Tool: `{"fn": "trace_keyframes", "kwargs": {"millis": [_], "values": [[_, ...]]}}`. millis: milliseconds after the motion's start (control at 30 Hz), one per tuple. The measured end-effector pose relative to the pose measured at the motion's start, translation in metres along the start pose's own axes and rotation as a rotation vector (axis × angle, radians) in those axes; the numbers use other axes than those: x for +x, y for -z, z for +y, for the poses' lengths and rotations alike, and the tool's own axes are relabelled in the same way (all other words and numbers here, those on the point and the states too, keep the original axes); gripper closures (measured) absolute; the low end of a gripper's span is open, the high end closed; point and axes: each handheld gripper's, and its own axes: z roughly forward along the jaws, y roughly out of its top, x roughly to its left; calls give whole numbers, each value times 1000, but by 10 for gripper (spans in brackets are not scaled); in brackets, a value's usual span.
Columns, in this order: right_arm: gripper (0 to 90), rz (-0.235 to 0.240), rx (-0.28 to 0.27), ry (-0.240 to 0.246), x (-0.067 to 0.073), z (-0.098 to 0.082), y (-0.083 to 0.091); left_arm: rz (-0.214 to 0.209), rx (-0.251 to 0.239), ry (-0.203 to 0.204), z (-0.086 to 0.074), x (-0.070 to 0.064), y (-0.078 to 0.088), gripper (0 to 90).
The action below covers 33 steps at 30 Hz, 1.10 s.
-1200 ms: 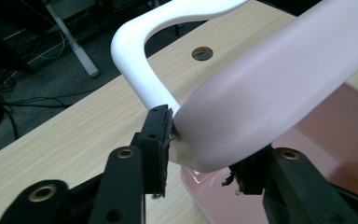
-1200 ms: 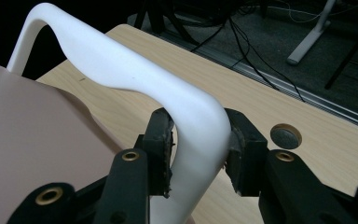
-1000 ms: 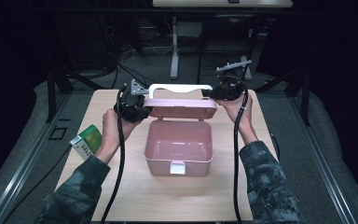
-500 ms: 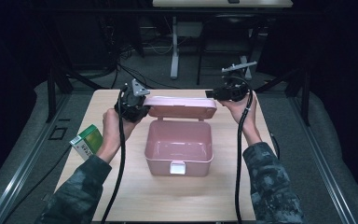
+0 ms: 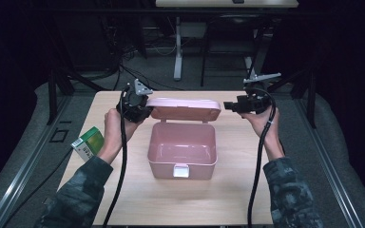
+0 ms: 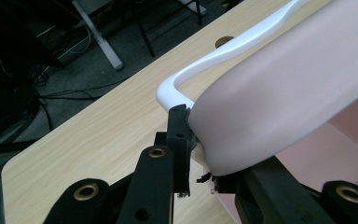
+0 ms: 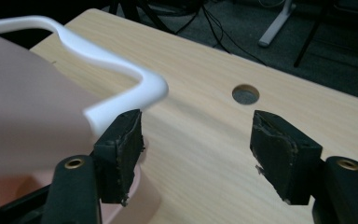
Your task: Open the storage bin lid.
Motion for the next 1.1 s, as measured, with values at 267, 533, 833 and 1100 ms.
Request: {"fn": "trace_keyframes", "kwargs": {"millis": [267, 533, 833, 1100], "values": [[279, 4, 68, -15, -5, -30, 3, -9, 13, 2, 3, 2, -1, 808], [231, 54, 113, -6, 18, -55, 3, -22, 27, 9, 6, 5, -2, 807], [323, 179, 169, 33, 53, -77, -17, -27, 42, 12, 10, 7, -3, 807], [414, 149, 213, 114, 78, -91, -32, -37, 56, 26, 14, 10, -6, 807]]}}
